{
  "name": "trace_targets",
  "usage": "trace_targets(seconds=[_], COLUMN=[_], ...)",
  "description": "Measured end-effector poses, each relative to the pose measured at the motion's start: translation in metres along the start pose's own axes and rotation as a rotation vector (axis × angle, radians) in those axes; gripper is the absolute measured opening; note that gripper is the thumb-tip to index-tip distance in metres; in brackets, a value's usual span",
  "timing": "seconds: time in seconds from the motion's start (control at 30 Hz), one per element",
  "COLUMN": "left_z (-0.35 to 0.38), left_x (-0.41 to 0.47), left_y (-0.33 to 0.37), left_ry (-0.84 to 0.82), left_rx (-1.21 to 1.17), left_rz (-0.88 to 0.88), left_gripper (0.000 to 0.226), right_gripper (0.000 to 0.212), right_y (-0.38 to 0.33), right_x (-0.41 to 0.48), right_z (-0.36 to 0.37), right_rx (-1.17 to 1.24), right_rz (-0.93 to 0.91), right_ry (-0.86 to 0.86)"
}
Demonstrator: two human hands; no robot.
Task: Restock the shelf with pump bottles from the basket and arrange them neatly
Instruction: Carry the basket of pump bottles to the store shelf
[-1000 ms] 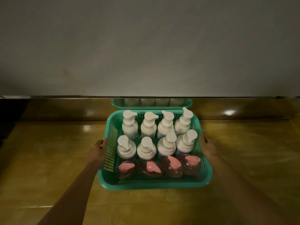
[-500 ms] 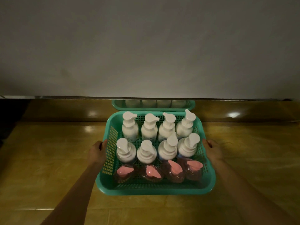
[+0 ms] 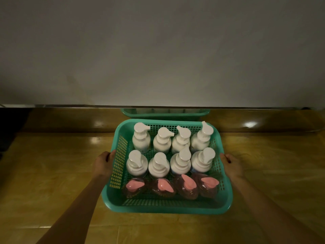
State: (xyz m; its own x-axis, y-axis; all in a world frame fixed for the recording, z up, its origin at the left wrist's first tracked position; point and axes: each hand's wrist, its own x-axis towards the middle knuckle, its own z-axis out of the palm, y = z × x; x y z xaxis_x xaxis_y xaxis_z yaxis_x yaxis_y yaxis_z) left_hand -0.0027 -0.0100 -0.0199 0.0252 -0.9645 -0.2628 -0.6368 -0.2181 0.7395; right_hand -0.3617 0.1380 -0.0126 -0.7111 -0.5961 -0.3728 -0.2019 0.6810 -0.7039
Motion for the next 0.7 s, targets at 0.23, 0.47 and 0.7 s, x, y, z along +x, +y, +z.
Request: trace_targets(seconds=[0.23,0.47,0.7], left_z=[-0.038,-0.138,-0.274], left_x=[-0.029,-0.096,-0.195], left_y=[0.042,0.14,0.27], left_ry=[0.004,-0.003,0.008], left_rx=[0.091,0.109,0.124], left_rz=[0.027,0.015,-0.03], left_gripper=[0.036,0.038,0.04], right_gripper=[0.034,0.033,0.033], right_y=[-0.036,-0.127,-0.259], right_x=[-0.027,-0.105,-0.224], right_z=[-0.042,-0.137,-0.276], right_rx=[-0.054,-0.027,-0.118], right_rz=[-0.046,-0.018,-0.02], right_ry=[-0.016,-0.018,-0.055])
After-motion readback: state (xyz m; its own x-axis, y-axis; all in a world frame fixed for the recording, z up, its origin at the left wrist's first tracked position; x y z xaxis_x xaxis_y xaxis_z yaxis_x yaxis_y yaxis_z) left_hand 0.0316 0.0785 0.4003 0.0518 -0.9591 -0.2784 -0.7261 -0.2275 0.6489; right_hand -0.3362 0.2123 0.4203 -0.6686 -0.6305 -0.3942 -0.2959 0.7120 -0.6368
